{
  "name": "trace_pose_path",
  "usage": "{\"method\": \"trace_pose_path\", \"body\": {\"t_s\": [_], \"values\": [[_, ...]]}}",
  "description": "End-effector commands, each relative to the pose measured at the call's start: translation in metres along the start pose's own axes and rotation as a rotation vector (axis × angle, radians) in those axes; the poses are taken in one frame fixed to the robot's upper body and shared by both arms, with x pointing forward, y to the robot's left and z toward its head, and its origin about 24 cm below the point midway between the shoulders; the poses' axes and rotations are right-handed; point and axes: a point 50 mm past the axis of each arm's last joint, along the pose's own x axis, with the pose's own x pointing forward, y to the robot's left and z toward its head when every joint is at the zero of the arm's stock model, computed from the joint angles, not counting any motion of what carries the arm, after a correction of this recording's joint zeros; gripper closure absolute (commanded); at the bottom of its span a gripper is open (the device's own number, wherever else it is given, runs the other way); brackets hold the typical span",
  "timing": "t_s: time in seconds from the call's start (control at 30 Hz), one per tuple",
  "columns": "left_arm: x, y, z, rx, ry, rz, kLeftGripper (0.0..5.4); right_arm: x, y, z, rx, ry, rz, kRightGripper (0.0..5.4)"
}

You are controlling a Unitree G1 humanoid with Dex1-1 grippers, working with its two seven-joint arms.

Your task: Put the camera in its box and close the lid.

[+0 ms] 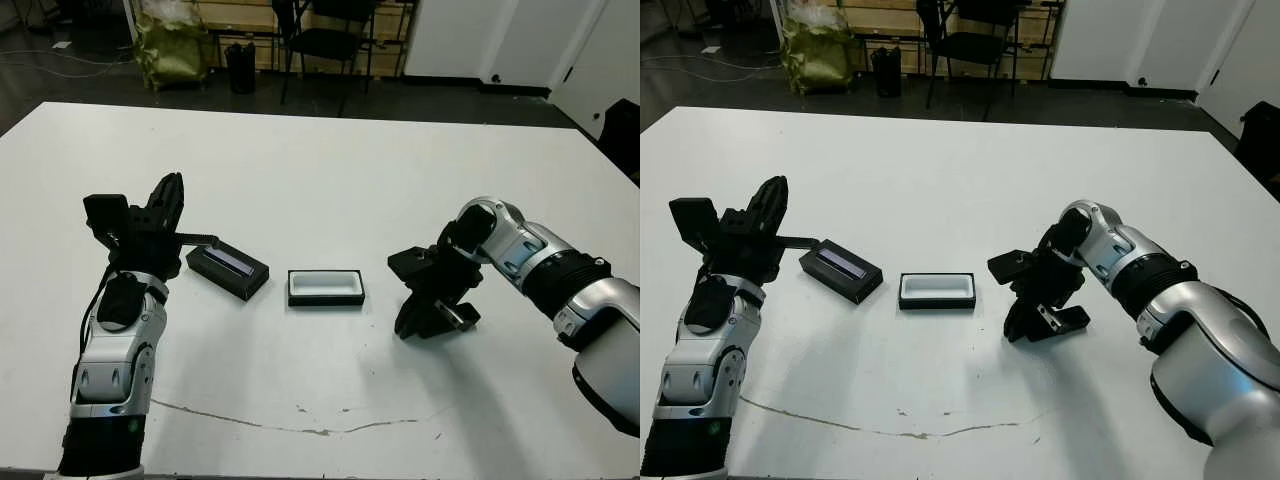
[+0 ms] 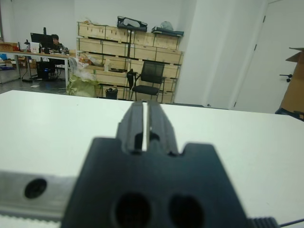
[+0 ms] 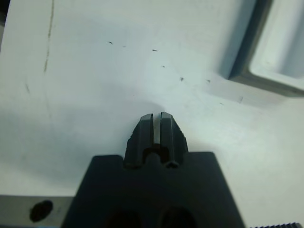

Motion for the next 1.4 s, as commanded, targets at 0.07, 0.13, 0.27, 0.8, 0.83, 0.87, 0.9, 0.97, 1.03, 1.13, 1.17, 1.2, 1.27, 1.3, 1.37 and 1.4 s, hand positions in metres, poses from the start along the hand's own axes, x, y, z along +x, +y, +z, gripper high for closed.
{"method": "trace_pose_path", "body": {"t_s": [0.07,0.13,0.27,0.8,0.83,0.87,0.9,0.97,1.03,1.13,1.17,1.2,1.27,1.3,1.37,1.4], "values": [[-0.003,0.001,-0.006,-0.005,0.036,0.008,5.38,-0.007,0.002,-0.004,-0.01,-0.036,-0.045,5.39],[-0.003,0.001,-0.006,-0.005,0.038,0.012,5.38,-0.019,0.002,-0.001,-0.019,-0.103,-0.092,5.39],[-0.003,0.001,-0.006,0.001,0.039,0.012,5.38,-0.043,0.007,0.003,-0.006,-0.138,-0.15,5.39],[0.0,0.001,-0.007,0.013,0.017,0.003,5.38,-0.063,0.043,-0.008,0.126,-0.044,-0.142,5.39],[0.0,0.001,-0.007,0.014,0.016,0.002,5.38,-0.061,0.044,-0.01,0.13,-0.053,-0.134,5.39],[0.0,0.001,-0.007,0.014,0.015,0.0,5.38,-0.059,0.045,-0.012,0.133,-0.059,-0.122,5.39],[0.0,0.001,-0.007,0.012,0.017,0.0,5.38,-0.057,0.047,-0.013,0.116,-0.058,-0.118,5.39],[0.0,0.001,-0.006,0.018,0.018,-0.003,5.38,-0.056,0.049,-0.013,0.079,-0.022,-0.107,5.39],[0.0,0.001,-0.006,0.022,0.017,-0.005,5.38,-0.052,0.051,-0.015,0.066,0.015,-0.09,5.39],[0.0,0.001,-0.006,0.022,0.018,-0.005,5.38,-0.042,0.052,-0.018,0.074,0.03,-0.046,5.39],[0.0,0.001,-0.006,0.02,0.018,-0.005,5.38,-0.038,0.052,-0.02,0.112,0.037,-0.027,5.39],[0.0,0.001,-0.006,0.018,0.019,-0.005,5.38,-0.036,0.052,-0.021,0.13,0.043,-0.016,5.39],[-0.001,0.001,-0.006,0.014,0.021,-0.001,5.38,-0.034,0.051,-0.019,0.115,0.078,-0.004,5.39],[-0.001,0.001,-0.006,0.012,0.022,0.001,5.38,-0.033,0.051,-0.017,0.102,0.088,-0.002,5.39],[-0.002,0.001,-0.007,0.009,0.024,0.007,5.38,-0.031,0.051,-0.016,0.071,0.086,-0.002,5.39],[-0.002,0.0,-0.006,0.008,0.025,0.009,5.38,-0.031,0.052,-0.016,0.069,0.072,-0.003,5.39]]}}
